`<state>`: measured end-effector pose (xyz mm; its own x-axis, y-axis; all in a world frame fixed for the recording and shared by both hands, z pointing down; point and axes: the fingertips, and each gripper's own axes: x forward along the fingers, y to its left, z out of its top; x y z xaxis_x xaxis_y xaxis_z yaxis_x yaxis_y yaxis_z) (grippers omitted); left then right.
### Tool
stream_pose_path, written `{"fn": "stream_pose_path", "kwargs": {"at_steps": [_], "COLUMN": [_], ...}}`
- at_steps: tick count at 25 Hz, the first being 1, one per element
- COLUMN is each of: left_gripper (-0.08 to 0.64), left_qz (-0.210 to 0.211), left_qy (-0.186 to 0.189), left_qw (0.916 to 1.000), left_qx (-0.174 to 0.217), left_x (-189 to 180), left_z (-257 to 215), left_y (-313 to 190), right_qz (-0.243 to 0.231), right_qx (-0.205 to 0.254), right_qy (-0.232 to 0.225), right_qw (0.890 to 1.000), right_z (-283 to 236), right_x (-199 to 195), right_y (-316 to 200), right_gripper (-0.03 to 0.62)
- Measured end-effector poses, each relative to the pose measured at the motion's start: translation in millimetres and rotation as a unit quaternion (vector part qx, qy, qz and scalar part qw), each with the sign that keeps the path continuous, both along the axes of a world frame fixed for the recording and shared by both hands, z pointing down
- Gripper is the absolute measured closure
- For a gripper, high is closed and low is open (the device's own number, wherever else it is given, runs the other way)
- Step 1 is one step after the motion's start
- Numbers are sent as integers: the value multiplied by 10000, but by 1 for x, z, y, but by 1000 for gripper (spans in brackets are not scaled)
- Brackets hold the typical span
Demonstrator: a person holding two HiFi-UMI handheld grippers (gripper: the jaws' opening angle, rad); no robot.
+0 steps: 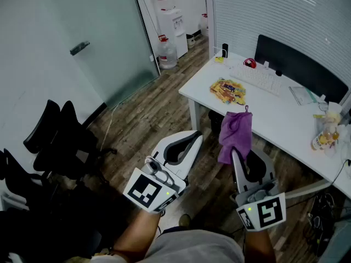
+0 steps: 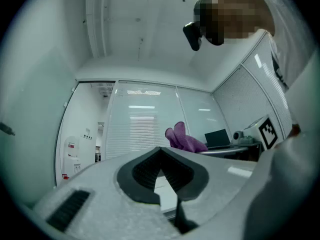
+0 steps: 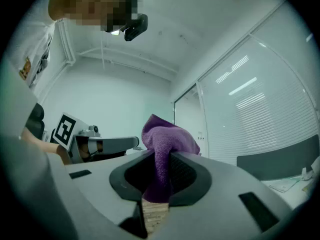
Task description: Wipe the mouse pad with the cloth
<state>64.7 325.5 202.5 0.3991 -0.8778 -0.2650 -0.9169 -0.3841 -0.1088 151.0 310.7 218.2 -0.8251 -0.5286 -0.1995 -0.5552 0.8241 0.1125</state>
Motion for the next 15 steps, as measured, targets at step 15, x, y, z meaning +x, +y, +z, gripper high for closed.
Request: {"fn": "stream_pose_path", "kwargs": {"at_steps": [15], "left_gripper": [545], "left_qz": [-353], "left_qy": [42], "left_qw": [9994], "left_qx": [-12], "left_x": [21], "left_z": [4], "left_y": [-25], "right_qz": [-339], "right_qx": [-77], "right_qy": [-133], "right_qw": [9993], "right_z": [1], "right_x": [27], "right_y": [-29], "right_gripper": [523]}}
